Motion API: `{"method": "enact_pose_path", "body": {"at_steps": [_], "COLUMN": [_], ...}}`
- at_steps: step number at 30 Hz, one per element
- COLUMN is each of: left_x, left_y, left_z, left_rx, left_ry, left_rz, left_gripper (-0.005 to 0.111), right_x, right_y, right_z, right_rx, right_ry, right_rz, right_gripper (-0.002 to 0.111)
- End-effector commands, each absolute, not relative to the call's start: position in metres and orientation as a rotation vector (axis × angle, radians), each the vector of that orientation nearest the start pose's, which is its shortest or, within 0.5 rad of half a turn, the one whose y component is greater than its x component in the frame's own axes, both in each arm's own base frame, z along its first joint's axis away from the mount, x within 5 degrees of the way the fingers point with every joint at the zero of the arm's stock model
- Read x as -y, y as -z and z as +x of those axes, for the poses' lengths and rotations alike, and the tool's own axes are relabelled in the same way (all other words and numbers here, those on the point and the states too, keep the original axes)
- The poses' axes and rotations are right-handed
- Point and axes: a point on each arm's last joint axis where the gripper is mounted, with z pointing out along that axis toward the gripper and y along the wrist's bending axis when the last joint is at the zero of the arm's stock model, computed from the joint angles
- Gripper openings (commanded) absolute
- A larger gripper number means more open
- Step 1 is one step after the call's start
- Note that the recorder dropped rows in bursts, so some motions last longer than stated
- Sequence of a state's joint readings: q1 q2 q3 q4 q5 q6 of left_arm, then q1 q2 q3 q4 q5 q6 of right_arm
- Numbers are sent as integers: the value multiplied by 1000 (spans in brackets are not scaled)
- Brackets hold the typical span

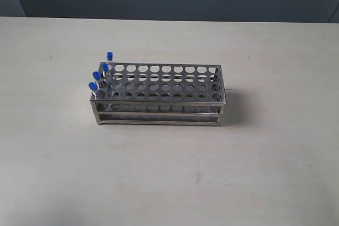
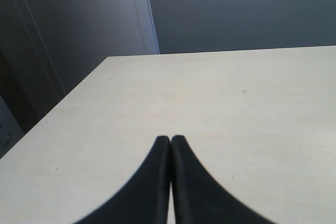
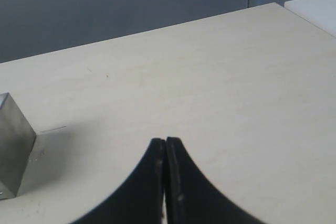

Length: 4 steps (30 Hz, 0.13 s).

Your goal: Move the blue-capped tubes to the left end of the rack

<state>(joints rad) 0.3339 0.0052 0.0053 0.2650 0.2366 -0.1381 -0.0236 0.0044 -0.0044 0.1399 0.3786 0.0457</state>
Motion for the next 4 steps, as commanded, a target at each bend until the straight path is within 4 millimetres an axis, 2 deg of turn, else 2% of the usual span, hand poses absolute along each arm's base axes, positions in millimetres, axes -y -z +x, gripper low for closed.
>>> {"method": "enact_pose_path", "body": {"at_steps": [1, 4], "left_x": [-23, -23], "left_y": [-193, -193], "left_z": [51, 51], "left_rx": [-1710, -1710], "left_ry": [-380, -380], "left_rz": [-228, -228], "left_gripper": [1, 1], "right_x": [-3, -3], "right_y": [-181, -181], "right_z": [53, 53], "right_rx": [-1839, -1839], "right_ry": [-149, -149], "right_rz": [154, 154], "right_gripper": [-1, -1]}}
